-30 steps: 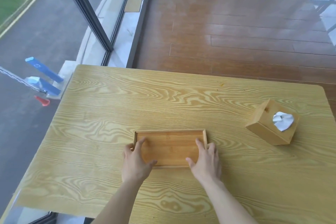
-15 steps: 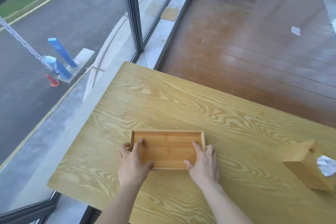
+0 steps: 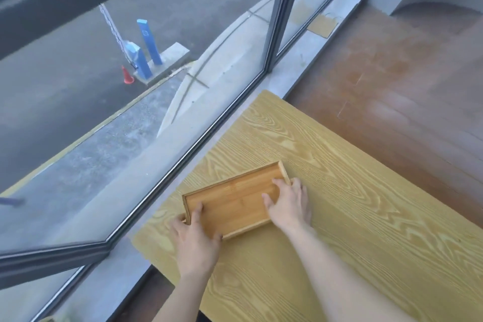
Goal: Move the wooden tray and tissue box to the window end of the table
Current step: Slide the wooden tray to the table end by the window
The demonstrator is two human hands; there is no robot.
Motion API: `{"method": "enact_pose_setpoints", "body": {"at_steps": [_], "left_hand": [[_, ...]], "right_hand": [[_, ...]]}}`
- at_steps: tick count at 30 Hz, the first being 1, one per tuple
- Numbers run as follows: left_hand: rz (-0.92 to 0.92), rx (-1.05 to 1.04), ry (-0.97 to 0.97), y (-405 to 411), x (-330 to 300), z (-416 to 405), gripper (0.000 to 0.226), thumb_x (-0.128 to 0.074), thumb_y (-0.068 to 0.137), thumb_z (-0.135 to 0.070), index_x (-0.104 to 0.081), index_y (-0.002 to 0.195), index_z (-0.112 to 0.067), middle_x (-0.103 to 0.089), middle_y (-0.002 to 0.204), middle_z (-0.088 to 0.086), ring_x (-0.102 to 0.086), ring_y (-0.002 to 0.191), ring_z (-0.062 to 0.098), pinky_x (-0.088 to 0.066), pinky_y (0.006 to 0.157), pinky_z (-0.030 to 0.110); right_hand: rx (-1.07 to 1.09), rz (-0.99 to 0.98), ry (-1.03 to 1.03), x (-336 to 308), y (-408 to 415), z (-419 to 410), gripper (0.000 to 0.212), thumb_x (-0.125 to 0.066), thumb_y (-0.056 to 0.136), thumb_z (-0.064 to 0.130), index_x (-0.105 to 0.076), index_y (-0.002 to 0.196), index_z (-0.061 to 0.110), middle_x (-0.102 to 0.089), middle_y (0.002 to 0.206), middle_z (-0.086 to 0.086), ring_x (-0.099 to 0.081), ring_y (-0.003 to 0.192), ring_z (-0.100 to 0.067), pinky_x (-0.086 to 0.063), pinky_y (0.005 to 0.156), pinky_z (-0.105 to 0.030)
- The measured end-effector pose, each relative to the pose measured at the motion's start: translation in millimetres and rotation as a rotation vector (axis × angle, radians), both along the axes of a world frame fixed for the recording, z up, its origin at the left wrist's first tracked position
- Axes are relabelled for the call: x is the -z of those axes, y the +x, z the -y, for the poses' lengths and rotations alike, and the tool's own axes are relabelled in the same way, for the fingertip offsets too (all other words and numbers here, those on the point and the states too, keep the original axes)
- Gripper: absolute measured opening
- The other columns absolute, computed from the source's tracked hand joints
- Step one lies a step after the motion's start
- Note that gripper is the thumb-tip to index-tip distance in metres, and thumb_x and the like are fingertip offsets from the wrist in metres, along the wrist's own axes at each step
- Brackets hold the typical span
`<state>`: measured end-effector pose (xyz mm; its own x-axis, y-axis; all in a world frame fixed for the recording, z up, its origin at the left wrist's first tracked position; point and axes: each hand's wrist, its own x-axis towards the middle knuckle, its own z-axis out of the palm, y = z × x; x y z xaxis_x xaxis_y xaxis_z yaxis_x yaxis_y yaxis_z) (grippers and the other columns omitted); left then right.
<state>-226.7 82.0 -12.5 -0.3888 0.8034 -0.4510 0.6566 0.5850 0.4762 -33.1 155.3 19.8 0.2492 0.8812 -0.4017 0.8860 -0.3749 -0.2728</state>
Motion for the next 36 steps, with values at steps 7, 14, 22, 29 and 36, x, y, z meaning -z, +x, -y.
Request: {"method": "enact_pose_setpoints", "body": {"at_steps": [7, 14, 22, 29, 36], "left_hand": [[0.043, -0.065, -0.051, -10, 5, -7, 0.085, -0.077, 0.082, -0.039, -0.033, 0.153, -0.03, -0.028, 0.139, 0.014, -0.032, 0.137, 0.033, -0.039, 0.108, 0.042], [-0.022, -0.001, -0.087, -24, 4, -21, 0.082, -0.074, 0.077, -0.054, -0.031, 0.145, -0.04, -0.034, 0.122, 0.004, -0.055, 0.112, 0.028, -0.056, 0.081, 0.042], [-0.222, 0.259, 0.131, -35, 8, -24, 0.075, -0.073, 0.074, -0.059, -0.046, 0.138, -0.031, -0.043, 0.12, -0.002, -0.048, 0.116, 0.022, -0.049, 0.097, 0.041], [-0.173, 0.499, 0.103, -19, 28, -35, 0.079, -0.053, 0.088, -0.061, -0.022, 0.156, -0.036, -0.009, 0.169, -0.001, 0.001, 0.156, 0.024, -0.004, 0.126, 0.042], [-0.161, 0.451, 0.095, -25, 32, -43, 0.079, -0.056, 0.085, -0.065, -0.026, 0.154, -0.04, -0.013, 0.168, -0.005, -0.002, 0.156, 0.02, -0.015, 0.126, 0.044]], "right_hand": [[-0.084, -0.015, 0.04, 5, -34, -61, 0.05, -0.068, 0.093, 0.05, -0.063, 0.137, 0.027, -0.055, 0.14, -0.012, -0.048, 0.129, -0.036, -0.048, 0.105, -0.049], [-0.149, -0.119, 0.026, 16, -49, -92, 0.052, -0.07, 0.092, 0.05, -0.062, 0.139, 0.029, -0.048, 0.158, -0.011, -0.041, 0.145, -0.036, -0.038, 0.119, -0.051], [-0.398, -0.067, 0.011, 17, -45, -56, 0.064, -0.071, 0.093, 0.046, -0.052, 0.15, 0.025, -0.045, 0.16, -0.009, -0.04, 0.149, -0.028, -0.036, 0.123, -0.046], [-0.522, 0.041, -0.185, 27, -31, -40, 0.092, -0.071, 0.084, 0.064, -0.028, 0.161, 0.038, -0.005, 0.176, -0.01, 0.005, 0.163, -0.029, -0.02, 0.13, -0.053], [-0.511, 0.058, -0.154, 29, -44, -49, 0.081, -0.067, 0.092, 0.058, -0.032, 0.16, 0.033, -0.005, 0.176, -0.015, 0.006, 0.163, -0.032, -0.025, 0.128, -0.052]]}}
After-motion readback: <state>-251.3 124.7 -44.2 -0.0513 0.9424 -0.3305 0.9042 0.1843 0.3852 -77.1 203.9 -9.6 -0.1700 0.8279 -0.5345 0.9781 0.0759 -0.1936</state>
